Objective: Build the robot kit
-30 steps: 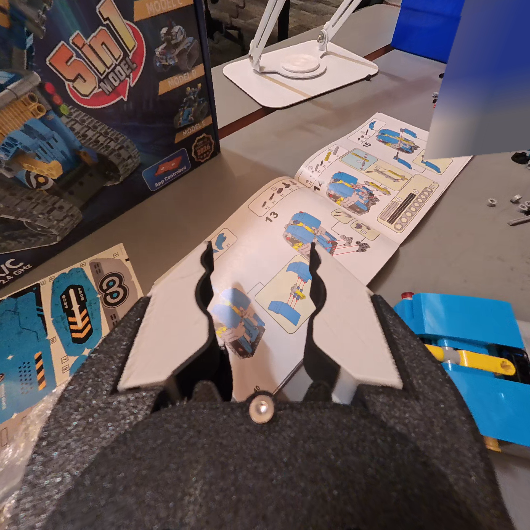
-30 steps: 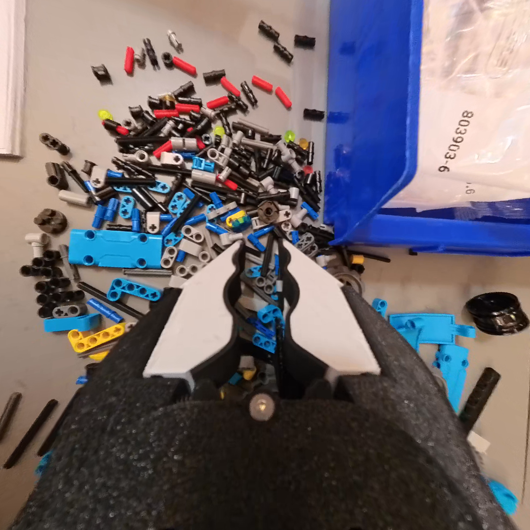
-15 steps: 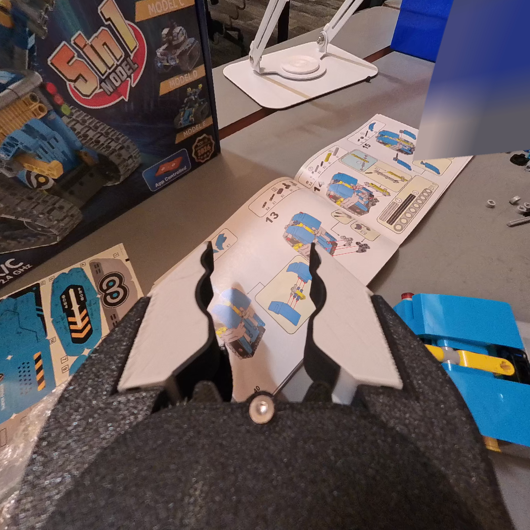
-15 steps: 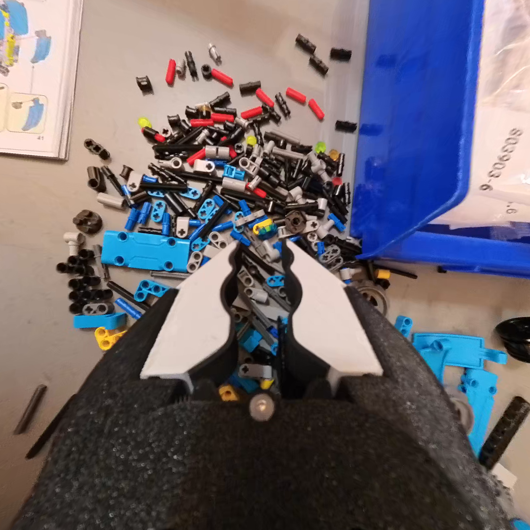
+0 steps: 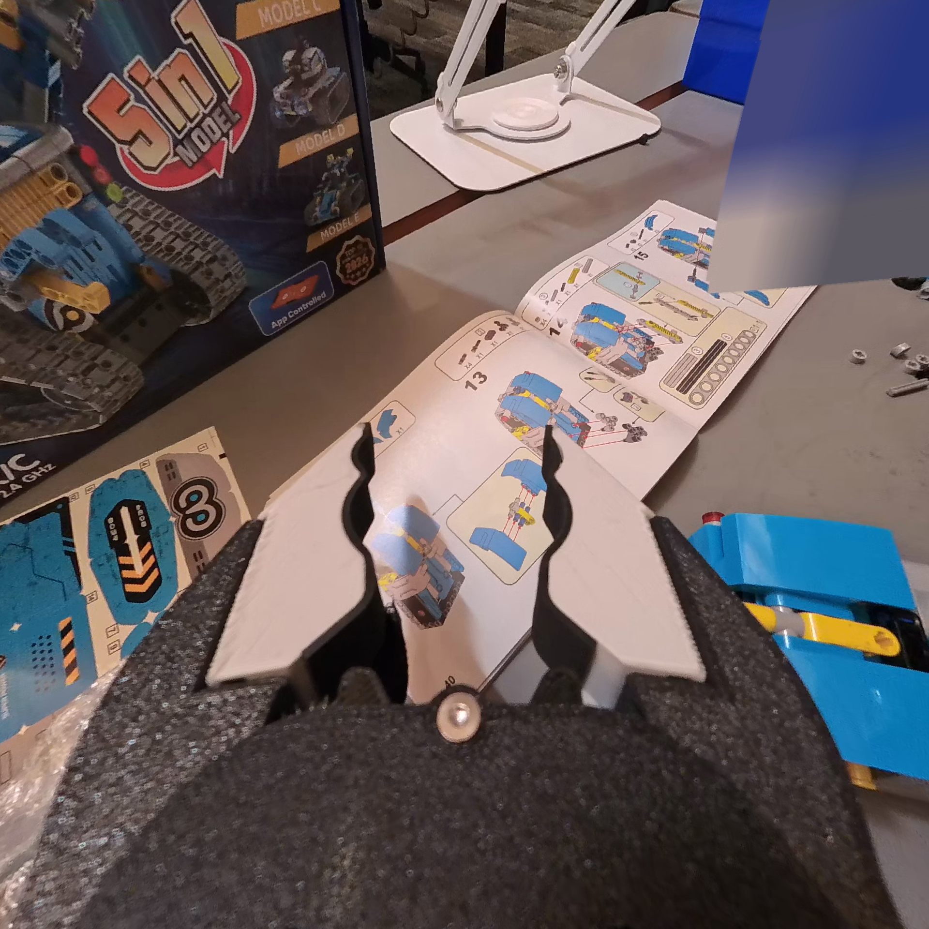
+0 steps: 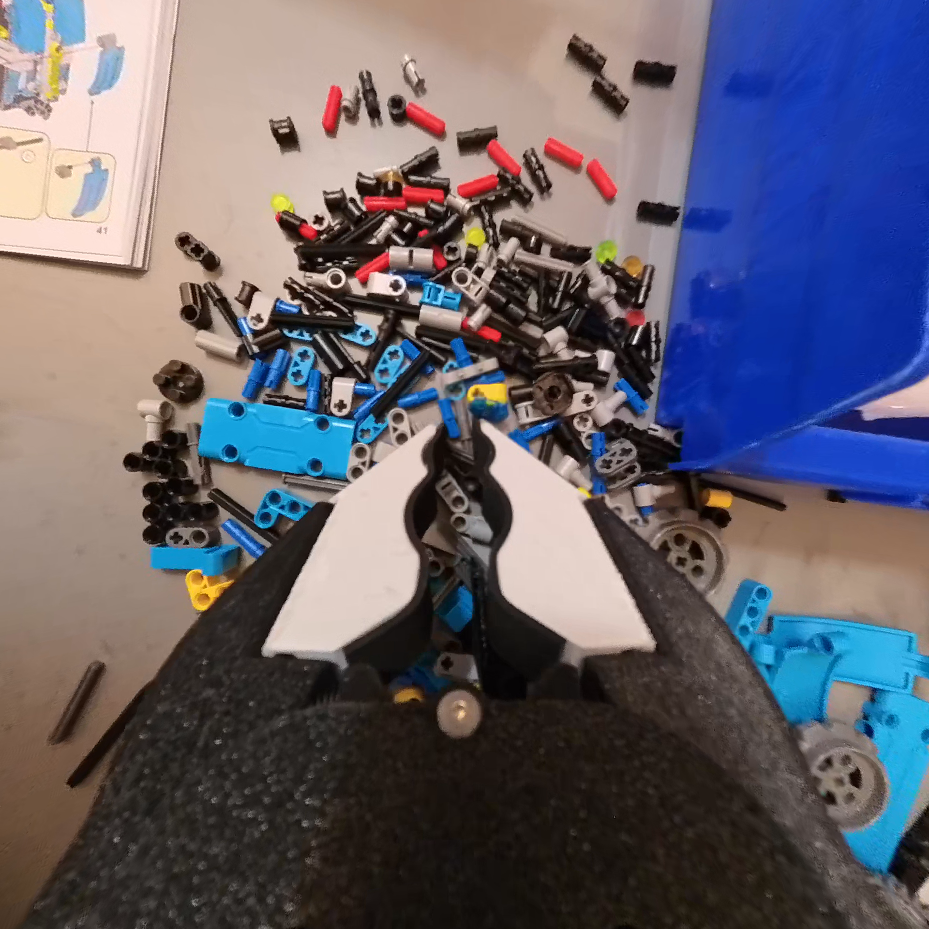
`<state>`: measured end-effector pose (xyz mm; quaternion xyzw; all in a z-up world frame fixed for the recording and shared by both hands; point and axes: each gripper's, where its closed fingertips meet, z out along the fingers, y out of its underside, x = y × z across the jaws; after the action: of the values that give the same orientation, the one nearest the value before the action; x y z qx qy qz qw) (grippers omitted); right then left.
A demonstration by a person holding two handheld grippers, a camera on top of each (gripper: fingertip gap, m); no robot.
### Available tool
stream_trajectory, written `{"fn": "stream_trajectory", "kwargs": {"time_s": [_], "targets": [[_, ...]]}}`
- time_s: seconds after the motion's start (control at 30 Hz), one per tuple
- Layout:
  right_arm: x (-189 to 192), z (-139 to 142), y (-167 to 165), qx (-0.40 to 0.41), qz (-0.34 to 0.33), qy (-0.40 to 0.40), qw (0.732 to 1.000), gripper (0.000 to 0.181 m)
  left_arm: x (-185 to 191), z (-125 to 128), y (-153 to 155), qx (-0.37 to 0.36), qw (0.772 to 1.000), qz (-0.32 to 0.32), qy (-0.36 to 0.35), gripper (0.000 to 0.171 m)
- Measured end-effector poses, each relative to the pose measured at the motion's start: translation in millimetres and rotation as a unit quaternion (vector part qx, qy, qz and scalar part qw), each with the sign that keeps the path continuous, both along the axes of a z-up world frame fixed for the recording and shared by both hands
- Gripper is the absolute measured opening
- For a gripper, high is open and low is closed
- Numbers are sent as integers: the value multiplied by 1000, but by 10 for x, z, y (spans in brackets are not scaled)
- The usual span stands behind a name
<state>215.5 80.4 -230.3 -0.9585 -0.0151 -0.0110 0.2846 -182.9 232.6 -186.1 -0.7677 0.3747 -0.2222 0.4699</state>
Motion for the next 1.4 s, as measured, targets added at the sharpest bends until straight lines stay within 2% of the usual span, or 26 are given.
{"fn": "stream_trajectory", "kwargs": {"time_s": [0.47, 0.6, 0.7, 0.73, 0.9, 1.0, 1.4], "targets": [[-18, 85, -6, 15, 3, 25, 1000, 8, 4, 1, -7, 1, 1000, -2, 1, 67], [-56, 34, -5, 5, 9, 31, 999, 9, 7, -1, -10, 1, 1000, -3, 2, 68], [-11, 47, -10, 5, 6, 15, 1000, 25, 8, -2, -11, 2, 1000, -4, 2, 68], [5, 62, -10, 8, 6, 11, 1000, 25, 8, -1, -12, 2, 1000, -4, 2, 67], [64, 142, 1, 28, -9, 16, 999, 21, 10, -3, -15, 2, 1000, -5, 3, 68], [45, 47, -17, 5, -5, 12, 1000, 20, 13, -9, -17, 1, 1000, -6, 5, 68], [2, -8, -3, -3, -2, 26, 1000, 13, 13, -12, -17, 0, 1000, -6, 5, 68]]}}
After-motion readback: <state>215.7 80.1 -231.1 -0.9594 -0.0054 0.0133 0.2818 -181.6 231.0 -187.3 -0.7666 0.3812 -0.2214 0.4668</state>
